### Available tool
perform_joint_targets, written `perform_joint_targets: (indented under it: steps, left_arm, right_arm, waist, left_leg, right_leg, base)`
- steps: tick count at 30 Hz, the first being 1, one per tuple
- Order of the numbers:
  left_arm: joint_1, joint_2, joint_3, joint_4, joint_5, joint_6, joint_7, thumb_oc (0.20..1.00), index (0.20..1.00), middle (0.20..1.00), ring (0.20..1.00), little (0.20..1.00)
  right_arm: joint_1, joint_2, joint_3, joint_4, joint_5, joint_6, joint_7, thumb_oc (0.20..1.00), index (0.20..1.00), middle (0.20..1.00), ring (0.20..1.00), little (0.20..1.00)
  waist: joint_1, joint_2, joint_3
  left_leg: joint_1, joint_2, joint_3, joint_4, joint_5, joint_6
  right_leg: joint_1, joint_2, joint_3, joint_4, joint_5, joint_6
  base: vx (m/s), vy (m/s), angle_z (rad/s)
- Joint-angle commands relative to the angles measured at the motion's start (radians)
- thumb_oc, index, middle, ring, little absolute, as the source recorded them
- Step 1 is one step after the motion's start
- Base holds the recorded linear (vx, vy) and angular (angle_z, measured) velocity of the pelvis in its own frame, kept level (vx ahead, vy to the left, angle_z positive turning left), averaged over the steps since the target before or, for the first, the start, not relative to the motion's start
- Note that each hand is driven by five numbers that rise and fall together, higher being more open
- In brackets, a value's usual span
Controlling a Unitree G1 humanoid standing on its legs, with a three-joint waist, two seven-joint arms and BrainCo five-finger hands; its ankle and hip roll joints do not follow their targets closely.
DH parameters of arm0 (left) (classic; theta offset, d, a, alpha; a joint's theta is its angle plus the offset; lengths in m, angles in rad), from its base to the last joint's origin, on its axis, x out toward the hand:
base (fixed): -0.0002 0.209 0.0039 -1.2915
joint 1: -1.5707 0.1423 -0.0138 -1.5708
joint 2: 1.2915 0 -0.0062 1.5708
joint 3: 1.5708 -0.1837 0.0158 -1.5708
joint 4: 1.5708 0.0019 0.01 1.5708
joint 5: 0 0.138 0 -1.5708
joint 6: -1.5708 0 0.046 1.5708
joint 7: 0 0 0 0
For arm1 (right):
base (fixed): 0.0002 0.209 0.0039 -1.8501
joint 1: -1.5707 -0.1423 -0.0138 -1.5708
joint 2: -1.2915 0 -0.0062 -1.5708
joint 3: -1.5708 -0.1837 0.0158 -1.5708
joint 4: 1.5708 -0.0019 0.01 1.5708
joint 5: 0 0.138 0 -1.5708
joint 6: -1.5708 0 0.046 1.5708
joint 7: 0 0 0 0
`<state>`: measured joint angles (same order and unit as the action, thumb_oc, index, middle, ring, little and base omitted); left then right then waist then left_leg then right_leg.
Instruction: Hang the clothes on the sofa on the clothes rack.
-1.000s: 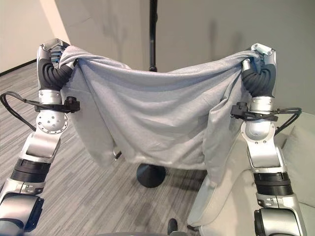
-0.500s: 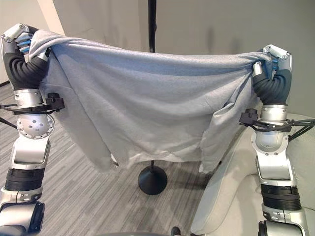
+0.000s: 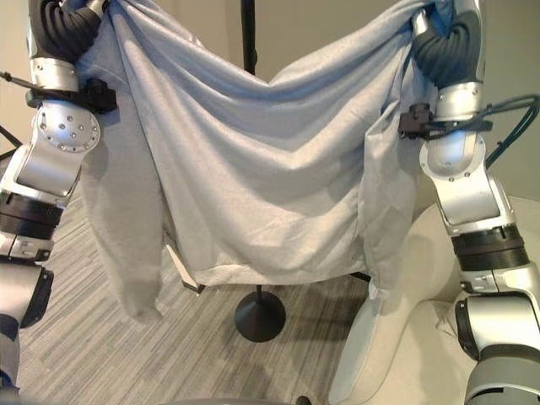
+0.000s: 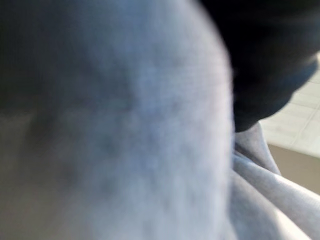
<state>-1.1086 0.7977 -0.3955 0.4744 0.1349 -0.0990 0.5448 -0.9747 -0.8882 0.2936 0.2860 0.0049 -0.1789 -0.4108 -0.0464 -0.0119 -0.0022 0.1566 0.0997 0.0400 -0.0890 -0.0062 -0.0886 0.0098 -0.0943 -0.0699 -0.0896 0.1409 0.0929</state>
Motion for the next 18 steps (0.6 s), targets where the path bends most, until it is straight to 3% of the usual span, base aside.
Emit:
perform_joint_targets:
  steps: [1, 12, 18]
  left_arm:
    - [-0.117, 0.047, -0.039, 0.077, -0.031, 0.007, 0.012, 0.2, 0.2, 0.2, 0.2, 0.2]
    - [-0.384, 0.016, -0.251, 0.455, -0.142, 0.039, 0.066, 0.2, 0.2, 0.2, 0.2, 0.2]
    - [-0.496, 0.0, -0.373, 0.639, -0.165, 0.055, 0.03, 0.2, 0.2, 0.2, 0.2, 0.2]
  right_arm:
    - [-0.11, -0.044, 0.03, 0.063, 0.063, 0.02, -0.033, 0.2, 0.2, 0.2, 0.2, 0.2]
    - [-0.501, 0.04, 0.309, 0.501, 0.136, 0.082, -0.119, 0.2, 0.2, 0.2, 0.2, 0.2]
    - [-0.655, 0.098, 0.479, 0.738, 0.163, 0.121, -0.051, 0.2, 0.2, 0.2, 0.2, 0.2]
  waist:
    - [0.002, -0.028, -0.036]
    - [-0.008, -0.031, 0.019]
    - [-0.01, -0.04, 0.051]
  left_leg:
    - [-0.01, -0.009, 0.027, 0.002, -0.063, -0.018]
    - [-0.11, -0.007, 0.02, 0.002, -0.021, -0.026]
    - [-0.17, -0.004, 0.011, 0.002, 0.01, -0.034]
  right_leg:
    - [0.065, -0.067, -0.004, 0.002, -0.095, 0.126]
    - [-0.03, -0.057, 0.005, 0.002, -0.066, 0.134]
    - [-0.09, -0.047, 0.012, 0.002, -0.042, 0.134]
  base:
    - [-0.01, -0.015, -0.04]
    - [-0.04, -0.014, 0.0]
    - [-0.05, -0.02, -0.01]
